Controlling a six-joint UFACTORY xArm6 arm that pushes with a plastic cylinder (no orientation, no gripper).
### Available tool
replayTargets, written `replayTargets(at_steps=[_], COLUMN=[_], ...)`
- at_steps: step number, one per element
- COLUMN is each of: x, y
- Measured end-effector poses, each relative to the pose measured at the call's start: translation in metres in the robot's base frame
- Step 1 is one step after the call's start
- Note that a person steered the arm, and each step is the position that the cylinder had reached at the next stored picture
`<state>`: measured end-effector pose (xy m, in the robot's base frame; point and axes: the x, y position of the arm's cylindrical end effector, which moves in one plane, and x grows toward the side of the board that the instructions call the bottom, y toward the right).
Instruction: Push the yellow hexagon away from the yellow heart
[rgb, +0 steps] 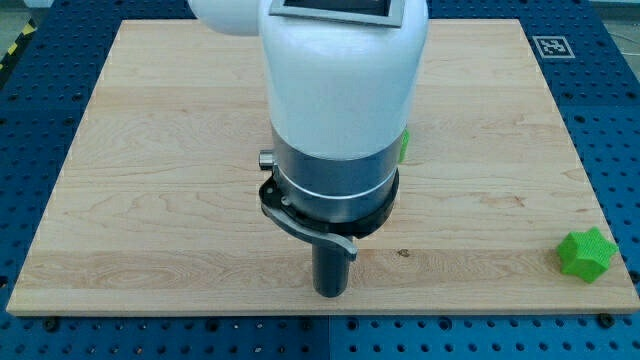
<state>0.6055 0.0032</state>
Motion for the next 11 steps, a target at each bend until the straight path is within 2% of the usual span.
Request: replayTargets(at_steps=[1, 6, 11], x=[-0.004, -0.084, -0.072], y=[-0.002, -0.003, 0.069])
